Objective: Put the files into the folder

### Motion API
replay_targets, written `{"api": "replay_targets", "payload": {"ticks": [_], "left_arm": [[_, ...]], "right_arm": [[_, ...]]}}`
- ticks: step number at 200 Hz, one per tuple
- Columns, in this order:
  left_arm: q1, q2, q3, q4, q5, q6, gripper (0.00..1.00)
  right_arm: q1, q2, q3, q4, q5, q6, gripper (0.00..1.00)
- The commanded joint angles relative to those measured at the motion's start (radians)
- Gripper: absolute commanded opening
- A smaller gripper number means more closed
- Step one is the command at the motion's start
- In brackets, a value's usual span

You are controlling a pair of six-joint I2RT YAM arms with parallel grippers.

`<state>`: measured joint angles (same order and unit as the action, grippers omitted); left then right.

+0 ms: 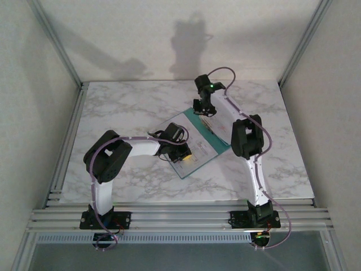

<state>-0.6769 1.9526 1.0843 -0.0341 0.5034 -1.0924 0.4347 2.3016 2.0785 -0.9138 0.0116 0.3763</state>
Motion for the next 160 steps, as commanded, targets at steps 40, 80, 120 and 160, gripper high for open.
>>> {"api": "replay_targets", "payload": {"ticks": [40, 80, 120, 160], "left_arm": [[0.003, 0.052, -0.037, -0.058, -0.089, -0.027, 0.08], [0.001, 0.047, -0.050, -0.056, -0.084, -0.013, 0.08], [0.001, 0.055, -0.046, -0.059, -0.081, 0.008, 0.08], [0.000, 0.060, -0.041, -0.063, -0.080, 0.023, 0.08]], "right_arm": [[-0.017, -0.335, -0.462, 0.137, 0.075, 0.097, 0.10], [-0.052, -0.631, -0.789, 0.334, 0.076, 0.347, 0.21], [-0.111, -0.777, -1.050, 0.705, -0.159, 0.597, 0.42], [-0.141, -0.662, -1.078, 0.858, -0.314, 0.732, 0.42]]}}
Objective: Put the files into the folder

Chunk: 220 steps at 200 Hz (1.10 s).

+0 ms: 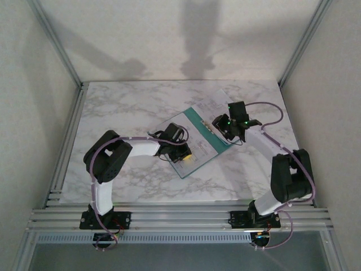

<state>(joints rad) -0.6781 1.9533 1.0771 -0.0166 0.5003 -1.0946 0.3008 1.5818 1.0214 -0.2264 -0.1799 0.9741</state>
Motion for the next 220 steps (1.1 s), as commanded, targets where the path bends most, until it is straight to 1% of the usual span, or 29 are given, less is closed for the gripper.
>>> {"api": "replay_targets", "payload": {"ticks": [1, 26, 63, 104, 134, 166, 220], "left_arm": [[0.001, 0.058, -0.034, -0.081, -0.077, 0.027, 0.08], [0.001, 0.058, -0.036, -0.081, -0.077, 0.029, 0.08], [0.002, 0.058, -0.034, -0.080, -0.077, 0.031, 0.08], [0.002, 0.055, -0.036, -0.082, -0.080, 0.028, 0.08], [0.000, 0.054, -0.036, -0.081, -0.083, 0.027, 0.08], [-0.001, 0.052, -0.036, -0.083, -0.084, 0.025, 0.08], [-0.006, 0.051, -0.039, -0.082, -0.086, 0.024, 0.08]], "right_arm": [[-0.007, 0.060, -0.022, 0.174, -0.122, 0.136, 0.42], [-0.020, 0.099, -0.026, 0.240, -0.133, 0.179, 0.42], [-0.025, 0.168, 0.007, 0.229, -0.145, 0.195, 0.40], [-0.029, 0.212, 0.024, 0.222, -0.153, 0.206, 0.33], [-0.031, 0.215, 0.034, 0.217, -0.144, 0.207, 0.28], [-0.031, 0.216, 0.036, 0.213, -0.140, 0.210, 0.21], [-0.035, 0.237, 0.043, 0.221, -0.137, 0.218, 0.14]]}}
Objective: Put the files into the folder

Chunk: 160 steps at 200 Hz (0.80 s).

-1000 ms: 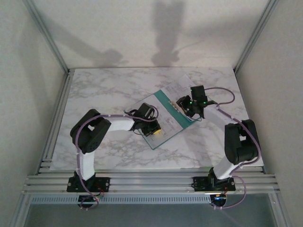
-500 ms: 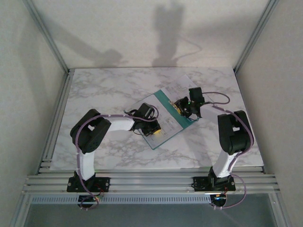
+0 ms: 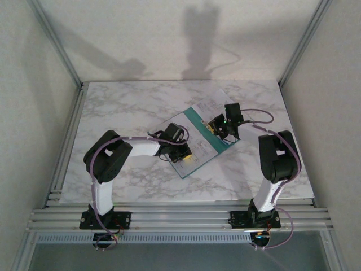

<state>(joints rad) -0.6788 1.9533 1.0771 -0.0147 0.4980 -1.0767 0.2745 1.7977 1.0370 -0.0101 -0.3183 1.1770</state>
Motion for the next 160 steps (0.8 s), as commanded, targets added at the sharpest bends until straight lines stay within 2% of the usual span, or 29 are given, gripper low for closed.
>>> {"api": "replay_targets", "payload": {"ticks": [1, 85, 160], "left_arm": [[-0.005, 0.051, -0.040, -0.085, -0.084, 0.005, 0.08], [-0.007, 0.042, -0.045, -0.090, -0.089, 0.004, 0.08], [-0.005, 0.026, -0.075, -0.084, -0.092, -0.015, 0.08]], "right_arm": [[-0.009, 0.020, 0.028, 0.004, 0.002, 0.016, 0.14], [-0.011, 0.030, 0.010, 0.015, 0.018, 0.001, 0.00], [-0.071, 0.021, -0.136, 0.088, 0.035, -0.122, 0.00]]}}
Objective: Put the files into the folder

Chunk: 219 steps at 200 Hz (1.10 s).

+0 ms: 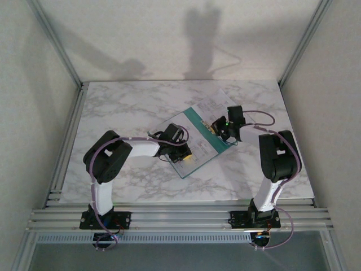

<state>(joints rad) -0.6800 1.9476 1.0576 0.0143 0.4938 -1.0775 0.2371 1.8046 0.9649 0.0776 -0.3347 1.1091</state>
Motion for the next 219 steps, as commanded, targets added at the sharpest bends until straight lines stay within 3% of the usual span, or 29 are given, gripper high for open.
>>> {"api": "replay_targets", "payload": {"ticks": [1, 61, 219], "left_arm": [[-0.003, 0.032, -0.057, -0.112, -0.087, -0.014, 0.08], [-0.001, 0.028, -0.060, -0.119, -0.092, -0.017, 0.07], [0.001, 0.019, -0.071, -0.122, -0.092, -0.012, 0.07]], "right_arm": [[-0.035, 0.016, -0.067, 0.000, 0.051, -0.056, 0.00], [-0.045, 0.035, -0.146, 0.078, 0.106, -0.055, 0.00], [-0.045, 0.106, -0.103, -0.031, 0.226, -0.052, 0.00]]}}
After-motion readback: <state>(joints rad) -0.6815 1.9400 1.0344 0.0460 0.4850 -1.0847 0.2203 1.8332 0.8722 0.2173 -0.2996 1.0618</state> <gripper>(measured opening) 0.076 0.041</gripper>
